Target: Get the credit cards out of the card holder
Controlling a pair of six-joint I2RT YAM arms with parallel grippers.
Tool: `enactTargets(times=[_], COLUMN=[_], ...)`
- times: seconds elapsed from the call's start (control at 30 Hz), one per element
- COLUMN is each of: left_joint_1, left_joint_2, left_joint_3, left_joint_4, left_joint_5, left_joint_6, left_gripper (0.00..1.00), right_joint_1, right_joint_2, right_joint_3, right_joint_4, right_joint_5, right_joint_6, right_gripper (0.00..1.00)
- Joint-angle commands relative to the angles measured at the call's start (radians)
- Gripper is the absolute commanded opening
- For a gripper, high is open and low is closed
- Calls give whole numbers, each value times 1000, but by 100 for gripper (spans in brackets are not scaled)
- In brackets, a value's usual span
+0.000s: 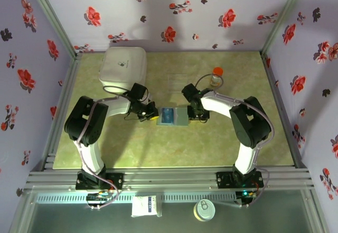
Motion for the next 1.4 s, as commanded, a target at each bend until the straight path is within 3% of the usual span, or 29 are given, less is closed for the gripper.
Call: enactTargets(times=[0.0,0.93,1.37], left_joint_1=[-4,-5,-19], left_joint_2=[50,46,8], left_joint_3=[-18,-15,-16], left_joint_4=[-92,-101,-103], left_joint_5=[-80,-75,-78], left_joint_6=[10,8,-6], left_gripper=[0,0,0], right_joint_1=[-12,-28,-37], right_joint_2=[-2,0,-18], right_joint_3=[-20,-60,-42], right_joint_4=[-72,-35,-44], right_joint_5=[51,46,17], right_joint_6=[-12,-23,-55], right_gripper=[39,25,25])
